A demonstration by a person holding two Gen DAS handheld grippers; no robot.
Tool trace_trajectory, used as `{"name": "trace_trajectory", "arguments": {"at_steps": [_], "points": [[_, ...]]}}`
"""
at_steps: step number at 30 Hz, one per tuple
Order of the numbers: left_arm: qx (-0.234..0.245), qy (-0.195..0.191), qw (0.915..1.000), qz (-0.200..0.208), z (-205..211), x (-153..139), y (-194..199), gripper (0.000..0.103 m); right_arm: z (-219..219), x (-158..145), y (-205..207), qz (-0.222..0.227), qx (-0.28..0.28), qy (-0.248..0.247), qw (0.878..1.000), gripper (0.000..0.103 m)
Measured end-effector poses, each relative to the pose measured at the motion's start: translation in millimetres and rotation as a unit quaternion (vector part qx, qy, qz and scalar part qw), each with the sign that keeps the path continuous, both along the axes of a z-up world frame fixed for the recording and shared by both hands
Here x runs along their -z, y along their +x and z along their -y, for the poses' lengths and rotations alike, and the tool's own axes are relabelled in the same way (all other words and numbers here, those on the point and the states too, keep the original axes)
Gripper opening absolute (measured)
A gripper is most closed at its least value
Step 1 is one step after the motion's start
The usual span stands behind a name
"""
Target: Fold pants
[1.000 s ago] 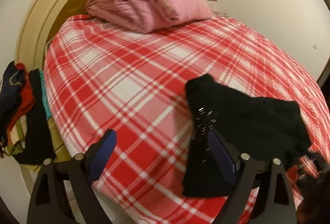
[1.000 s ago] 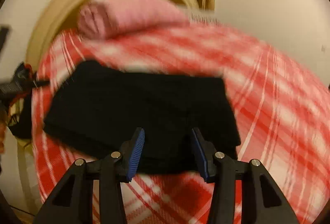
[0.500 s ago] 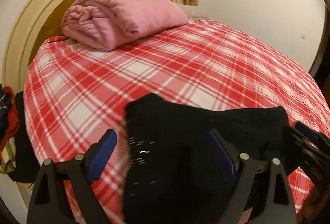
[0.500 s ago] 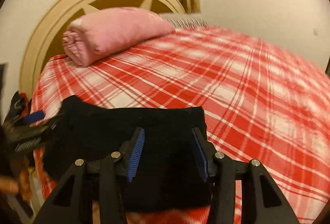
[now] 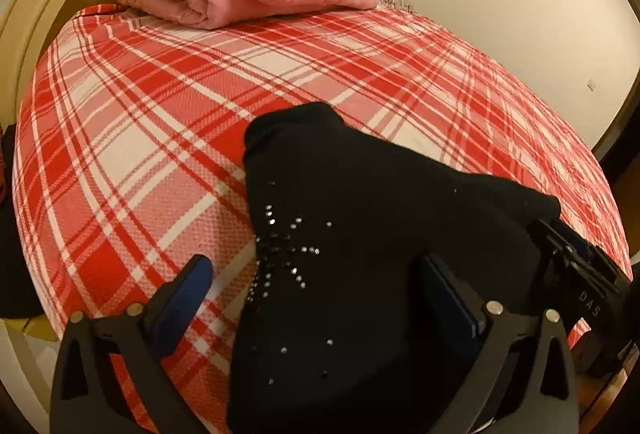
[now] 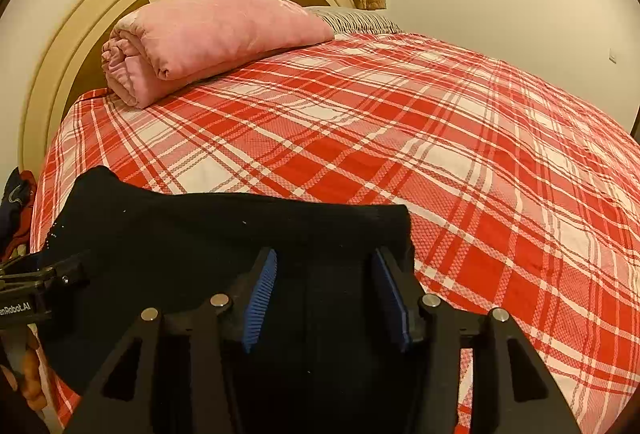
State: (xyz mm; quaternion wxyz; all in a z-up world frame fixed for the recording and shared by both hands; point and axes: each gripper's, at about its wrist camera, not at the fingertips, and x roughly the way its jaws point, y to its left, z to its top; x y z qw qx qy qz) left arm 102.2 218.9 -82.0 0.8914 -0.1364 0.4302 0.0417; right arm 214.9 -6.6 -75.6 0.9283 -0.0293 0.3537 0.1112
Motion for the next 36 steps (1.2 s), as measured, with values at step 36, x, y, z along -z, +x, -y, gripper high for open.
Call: {"name": "trace_trajectory", "arguments": {"at_steps": [36], "points": [[-0.001, 0.199, 0.9682, 0.151, 41.2, -97.7, -135.1, 0.103, 13.7, -95.1, -213.3, 0.134, 0.052, 0.087, 0.986, 0.072]]}}
